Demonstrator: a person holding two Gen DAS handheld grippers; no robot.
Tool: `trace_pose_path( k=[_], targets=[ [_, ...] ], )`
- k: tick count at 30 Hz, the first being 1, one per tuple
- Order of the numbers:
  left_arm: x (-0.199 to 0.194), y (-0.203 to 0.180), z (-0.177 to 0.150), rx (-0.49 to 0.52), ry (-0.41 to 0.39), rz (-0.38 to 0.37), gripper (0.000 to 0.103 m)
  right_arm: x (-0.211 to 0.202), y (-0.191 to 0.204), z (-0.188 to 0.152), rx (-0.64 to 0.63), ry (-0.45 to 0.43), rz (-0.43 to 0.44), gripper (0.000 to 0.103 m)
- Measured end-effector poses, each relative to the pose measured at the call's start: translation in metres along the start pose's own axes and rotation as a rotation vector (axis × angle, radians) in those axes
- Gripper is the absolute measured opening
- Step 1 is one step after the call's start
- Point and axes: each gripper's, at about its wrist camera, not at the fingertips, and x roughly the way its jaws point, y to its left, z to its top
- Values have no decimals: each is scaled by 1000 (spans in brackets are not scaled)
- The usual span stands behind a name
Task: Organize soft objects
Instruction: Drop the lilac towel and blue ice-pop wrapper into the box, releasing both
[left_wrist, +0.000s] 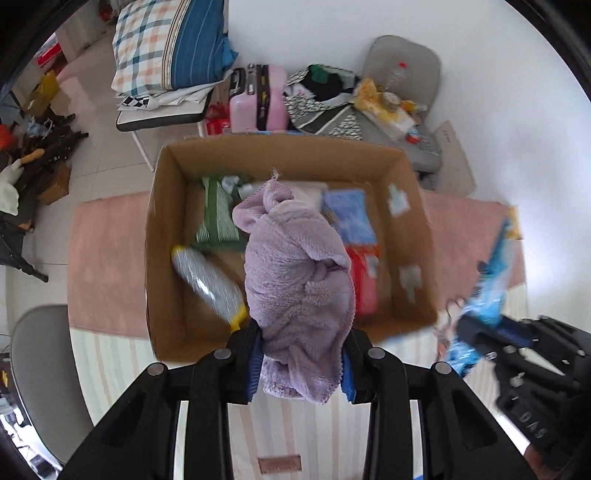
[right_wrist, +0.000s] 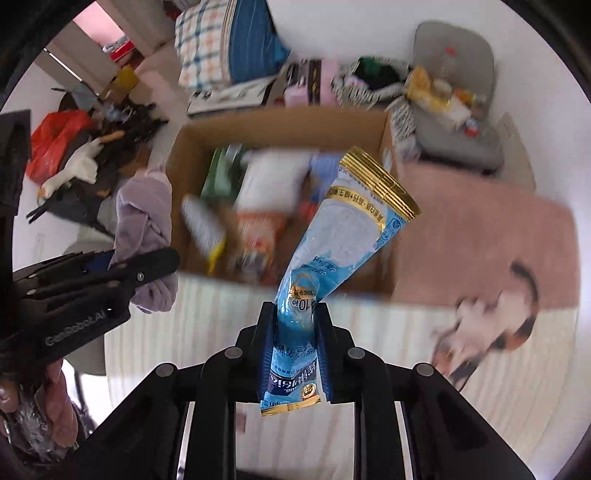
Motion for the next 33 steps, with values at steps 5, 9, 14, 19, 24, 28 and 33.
trace_pose_path(
  k=[5, 9, 14, 19, 24, 28, 33],
  targets=[
    [63, 22, 36, -53, 172, 41, 30, 47, -17, 63, 21, 64, -93, 22],
    [88, 30, 44, -75, 245, 61, 30, 97, -30, 90, 43, 146, -167, 22],
    [121, 37, 43, -86, 352, 61, 37, 132, -34, 89, 57, 191, -185, 22],
    [132, 45, 43, -110, 378, 61, 66, 165, -38, 87, 68, 264, -230, 49],
    [121, 50, 44, -120, 330, 74, 83, 162, -29, 89, 50, 245, -217, 88],
    [113, 52, 41, -127, 315, 81, 101, 157, -25, 90, 53, 234, -212, 94],
    [96, 55, 32, -137, 276, 101, 102, 148, -21, 85, 63, 229, -179, 103]
  ],
)
